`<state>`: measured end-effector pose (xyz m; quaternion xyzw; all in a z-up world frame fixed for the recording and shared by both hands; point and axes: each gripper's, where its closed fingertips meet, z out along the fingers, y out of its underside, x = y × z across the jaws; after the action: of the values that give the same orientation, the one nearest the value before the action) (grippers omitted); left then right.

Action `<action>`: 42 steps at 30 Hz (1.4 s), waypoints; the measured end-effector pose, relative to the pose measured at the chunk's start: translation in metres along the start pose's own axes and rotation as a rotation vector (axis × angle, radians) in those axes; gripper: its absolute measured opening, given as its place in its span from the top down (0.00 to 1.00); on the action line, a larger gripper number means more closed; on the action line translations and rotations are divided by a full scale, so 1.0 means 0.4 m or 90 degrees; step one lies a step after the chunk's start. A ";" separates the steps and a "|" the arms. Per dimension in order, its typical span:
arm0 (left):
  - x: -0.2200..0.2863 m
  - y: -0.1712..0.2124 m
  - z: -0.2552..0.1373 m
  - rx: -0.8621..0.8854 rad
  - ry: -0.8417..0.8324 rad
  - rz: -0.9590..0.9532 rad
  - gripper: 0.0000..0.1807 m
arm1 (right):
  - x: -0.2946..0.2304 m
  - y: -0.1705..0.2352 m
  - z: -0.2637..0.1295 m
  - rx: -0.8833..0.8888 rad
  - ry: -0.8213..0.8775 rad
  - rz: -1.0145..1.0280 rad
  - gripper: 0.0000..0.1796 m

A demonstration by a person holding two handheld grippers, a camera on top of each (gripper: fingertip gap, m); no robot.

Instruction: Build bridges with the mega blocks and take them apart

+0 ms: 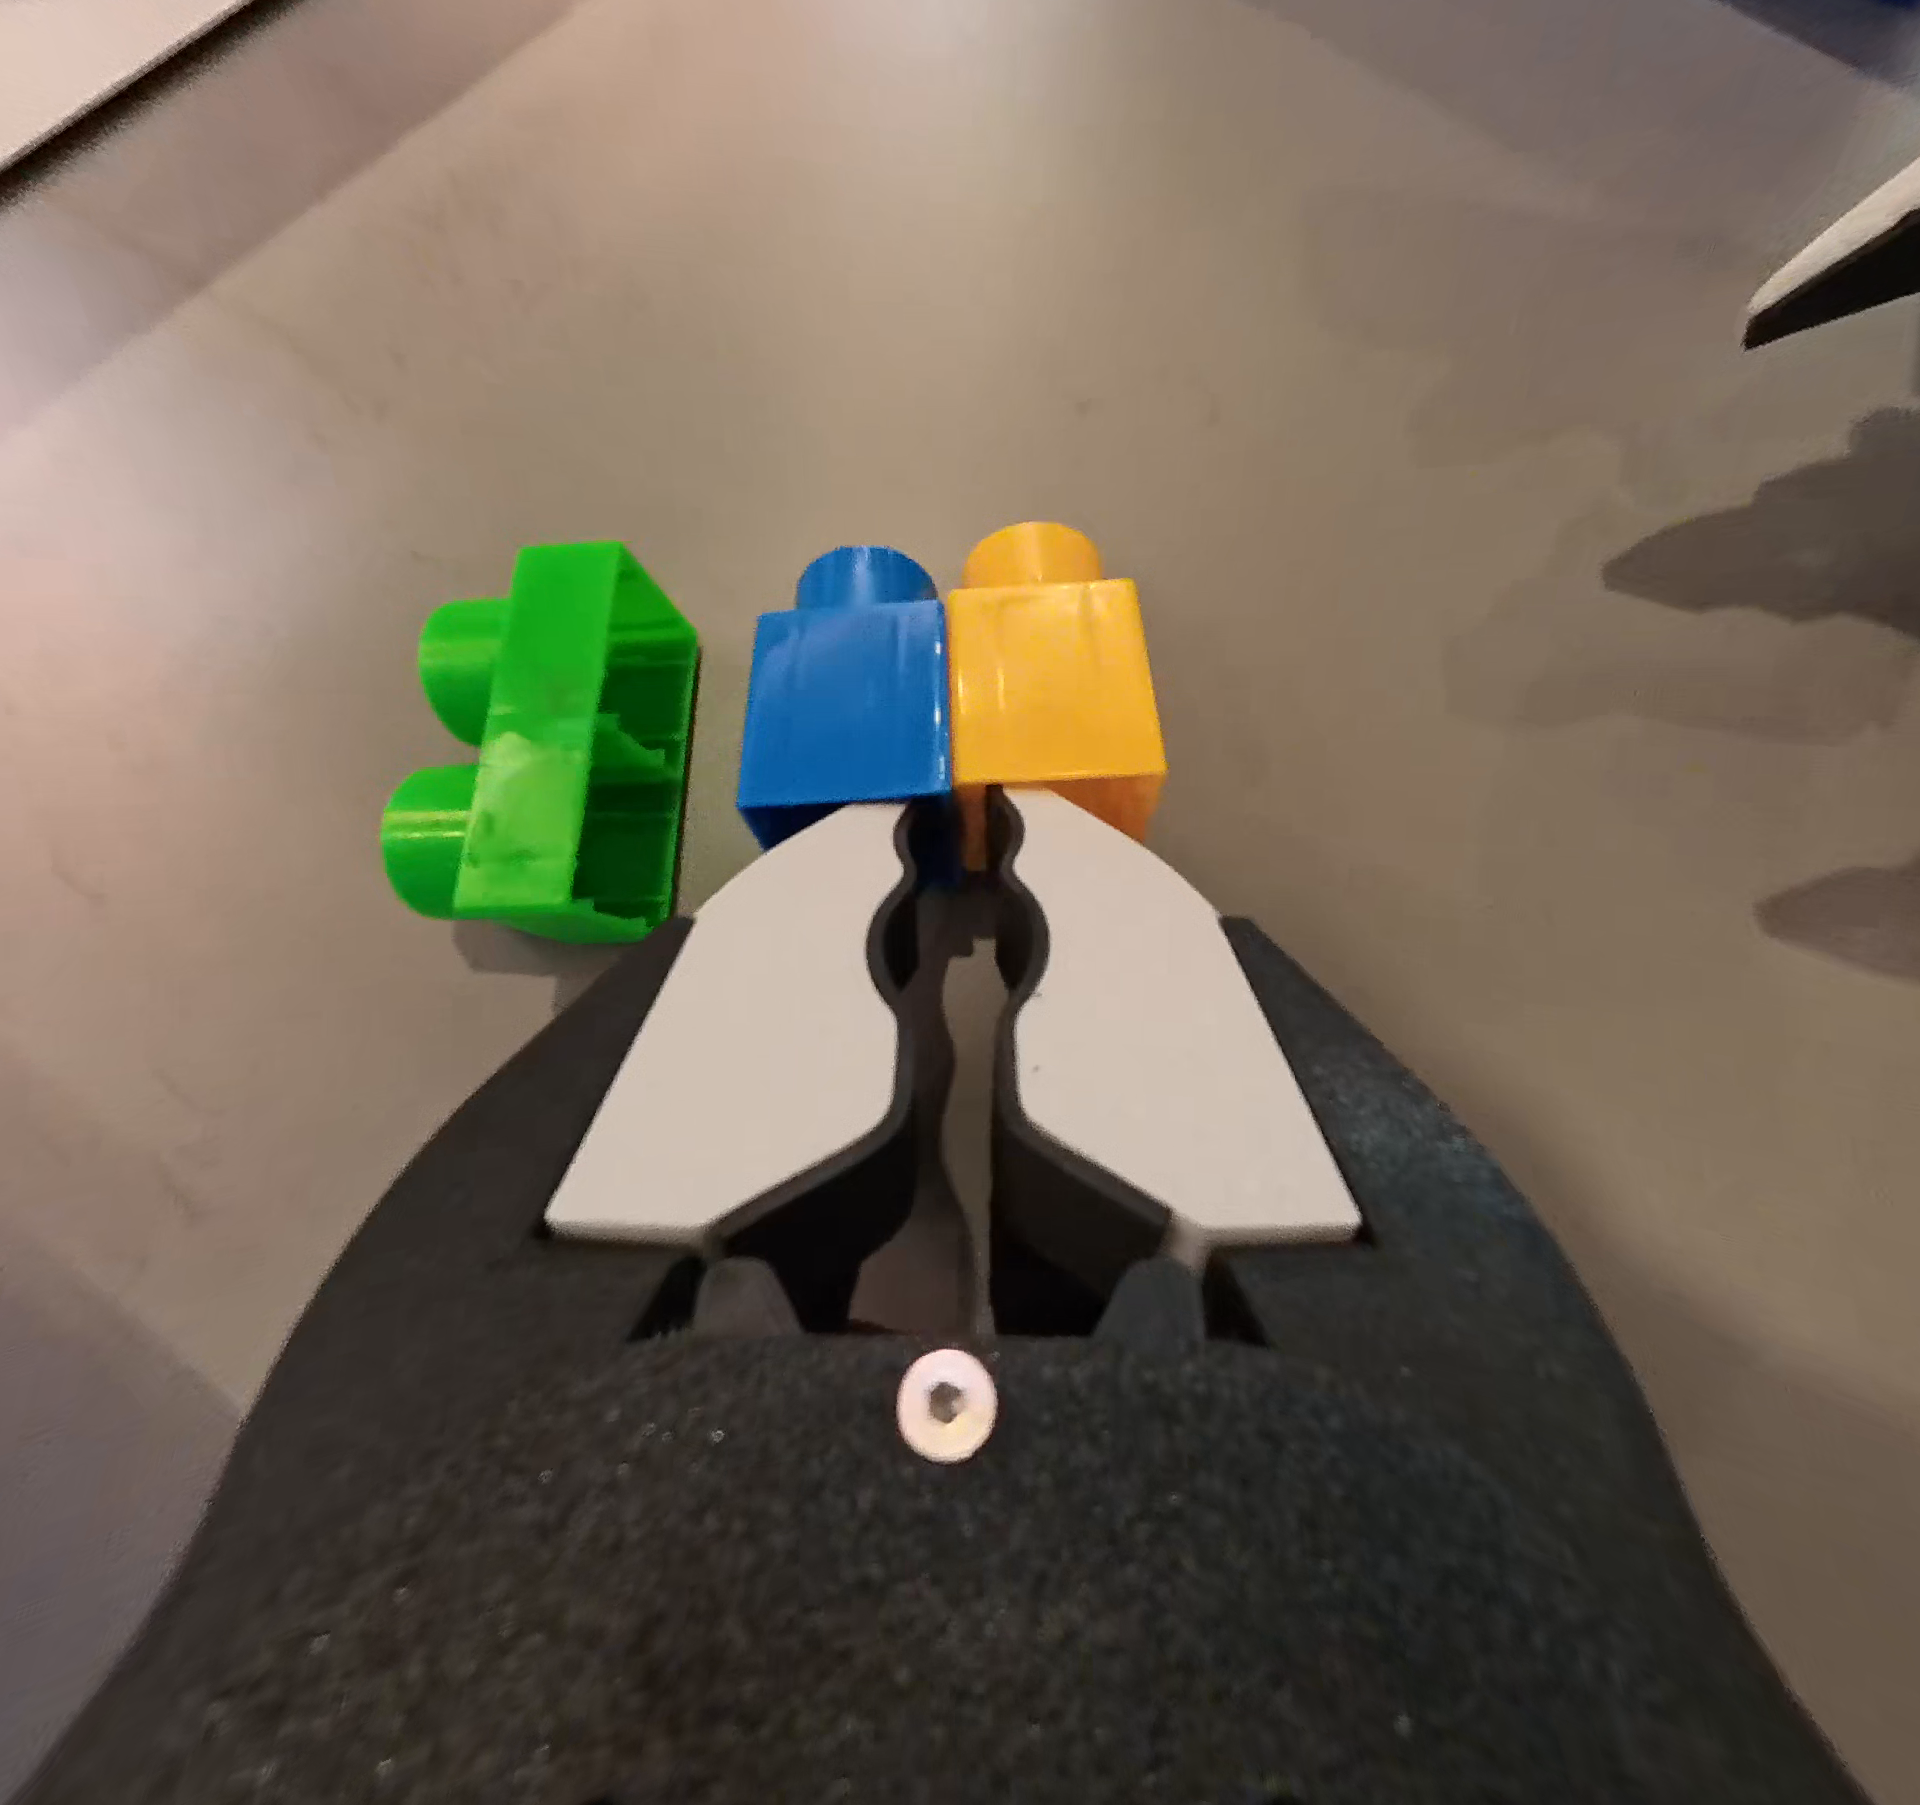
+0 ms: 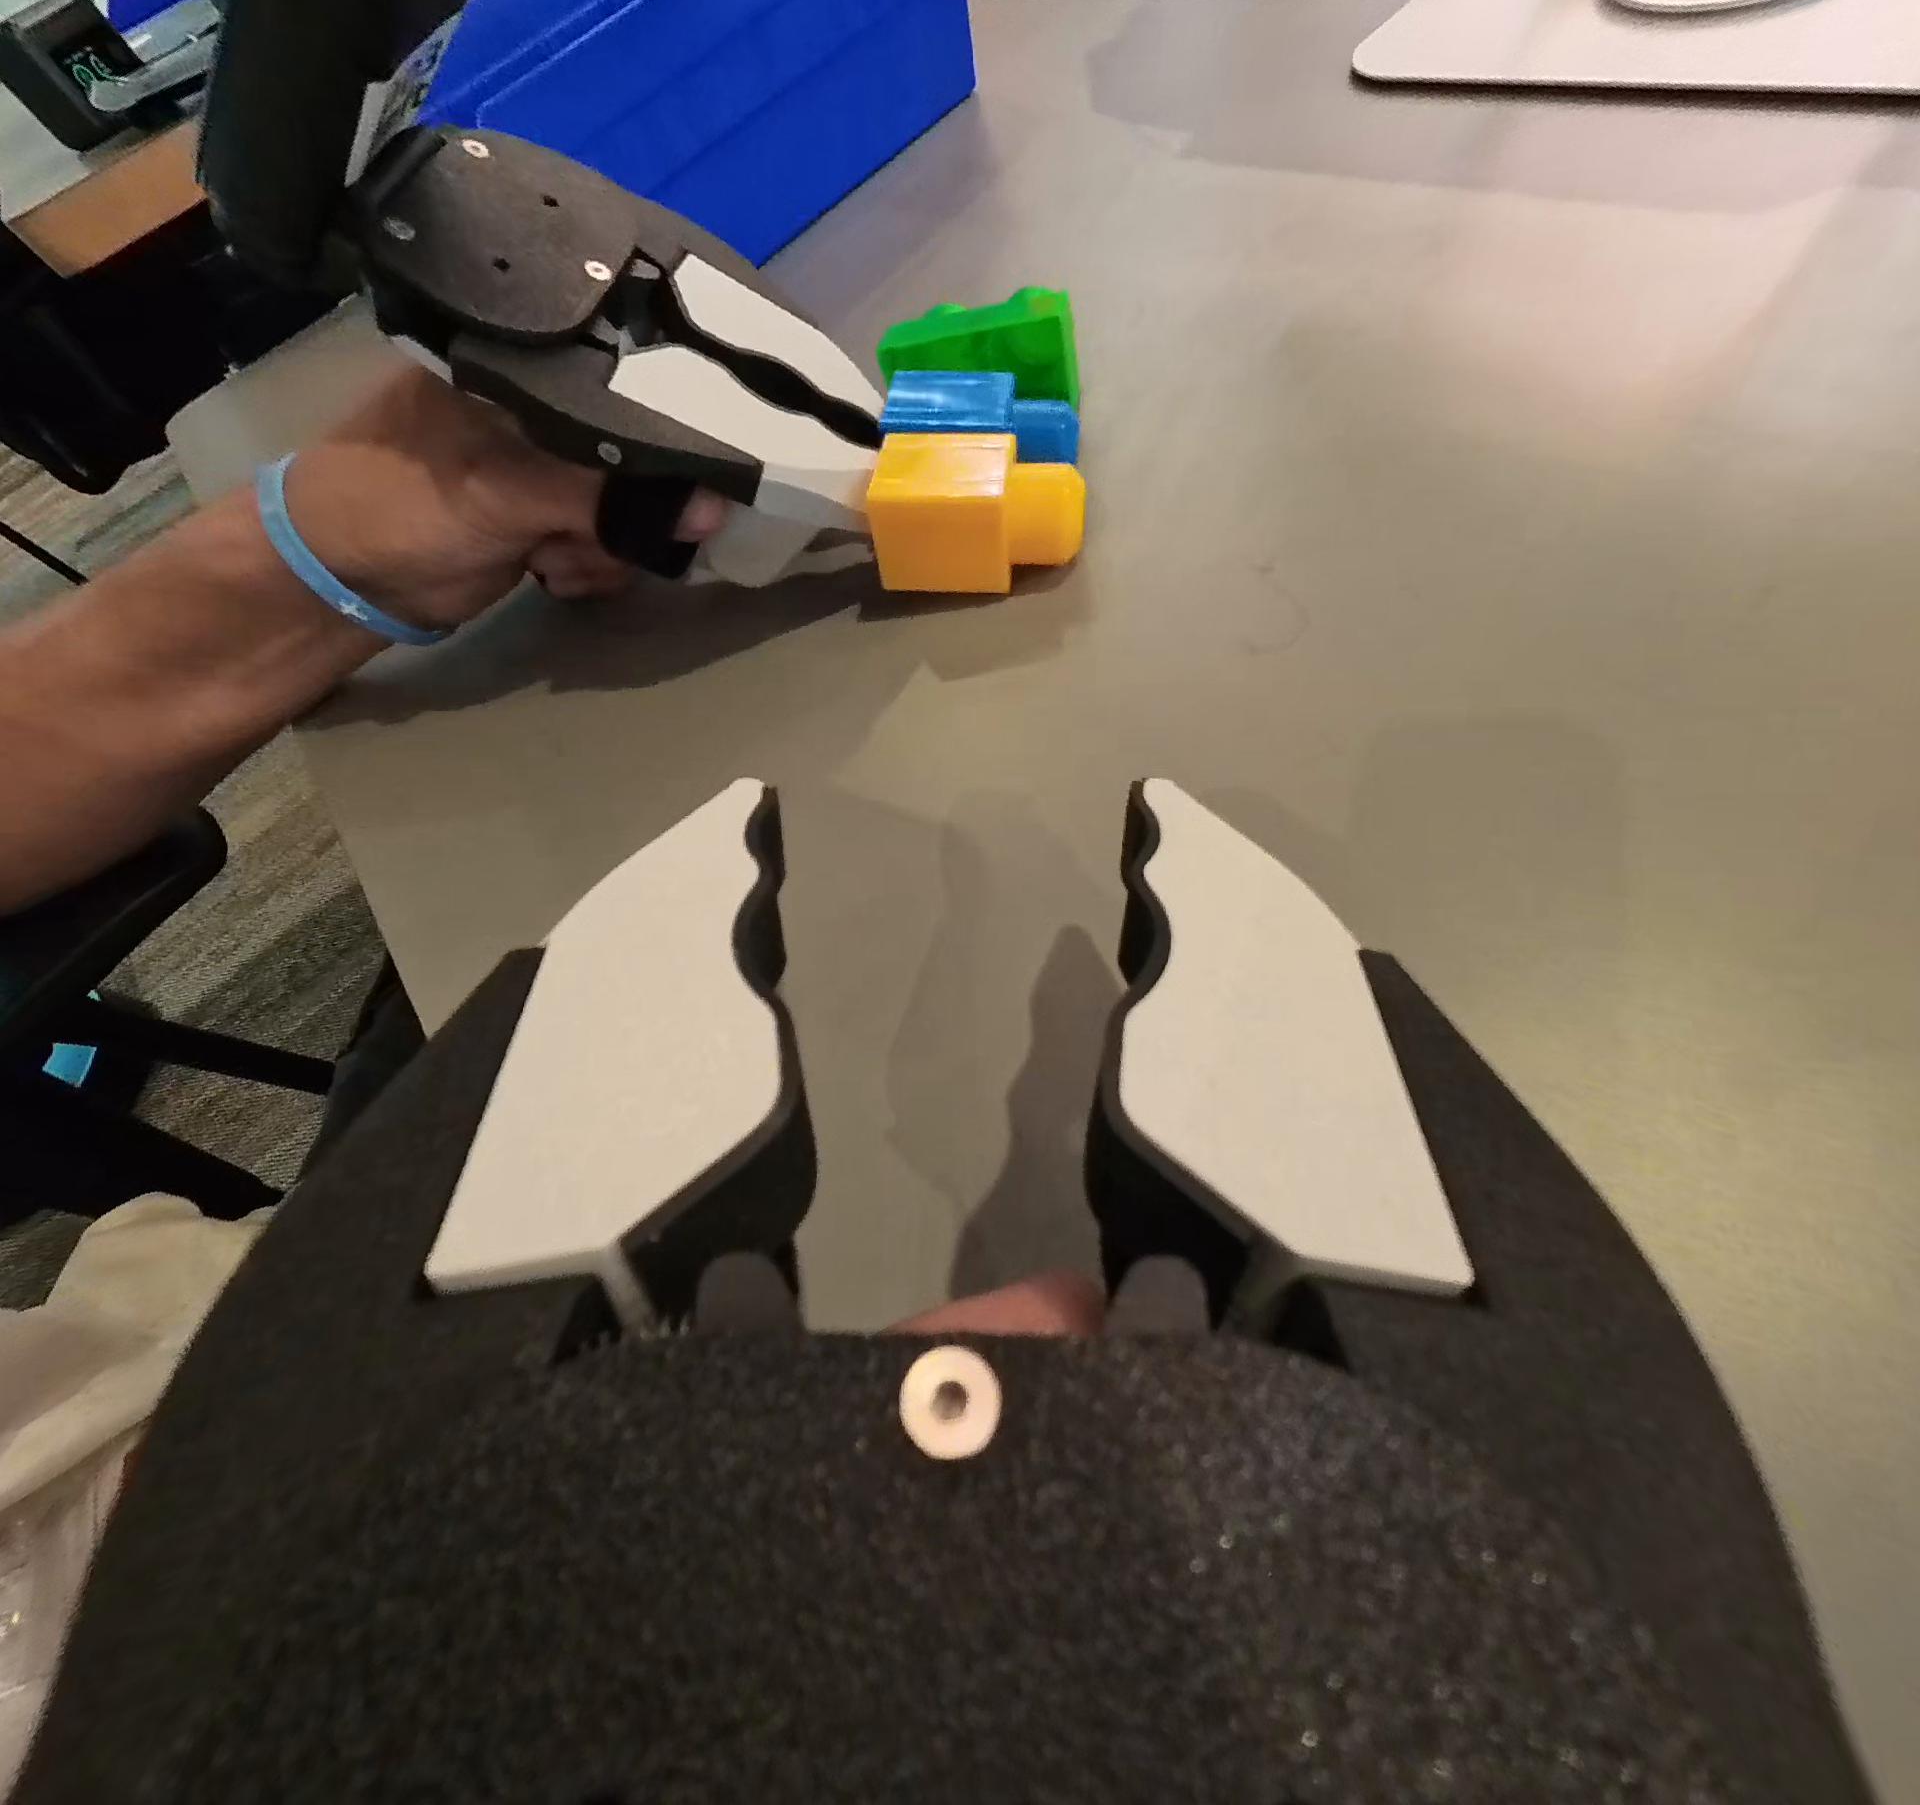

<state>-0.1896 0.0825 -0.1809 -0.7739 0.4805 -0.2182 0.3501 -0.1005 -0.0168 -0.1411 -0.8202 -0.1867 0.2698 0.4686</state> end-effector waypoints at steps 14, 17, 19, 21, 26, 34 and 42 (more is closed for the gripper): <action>-0.016 -0.043 -0.256 0.232 -0.032 -0.035 0.95 | 0.021 -0.050 -0.035 0.020 0.026 -0.019 0.65; -0.041 0.002 -0.325 0.240 -0.091 -0.042 0.95 | 0.029 -0.072 -0.034 0.016 0.038 -0.046 0.65; -0.041 0.037 -0.339 0.223 -0.115 -0.031 0.95 | 0.036 -0.083 -0.025 0.004 0.043 -0.089 0.65; -0.040 0.065 -0.342 0.203 -0.141 -0.013 0.95 | 0.052 -0.092 -0.004 -0.019 0.044 -0.132 0.66; -0.043 0.075 -0.344 0.195 -0.145 -0.007 0.95 | 0.082 -0.134 0.132 -0.098 -0.007 -0.214 0.66; -0.052 0.092 -0.334 0.200 -0.111 -0.053 0.95 | 0.070 -0.172 0.384 -0.181 -0.131 -0.318 0.68; -0.040 0.107 -0.328 0.187 -0.094 -0.043 0.95 | 0.072 -0.160 0.469 -0.243 -0.217 -0.399 0.72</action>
<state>-0.3106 0.0408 -0.1267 -0.7441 0.3897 -0.2403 0.4864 -0.1973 0.1561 -0.1710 -0.7391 -0.5496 0.2069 0.3300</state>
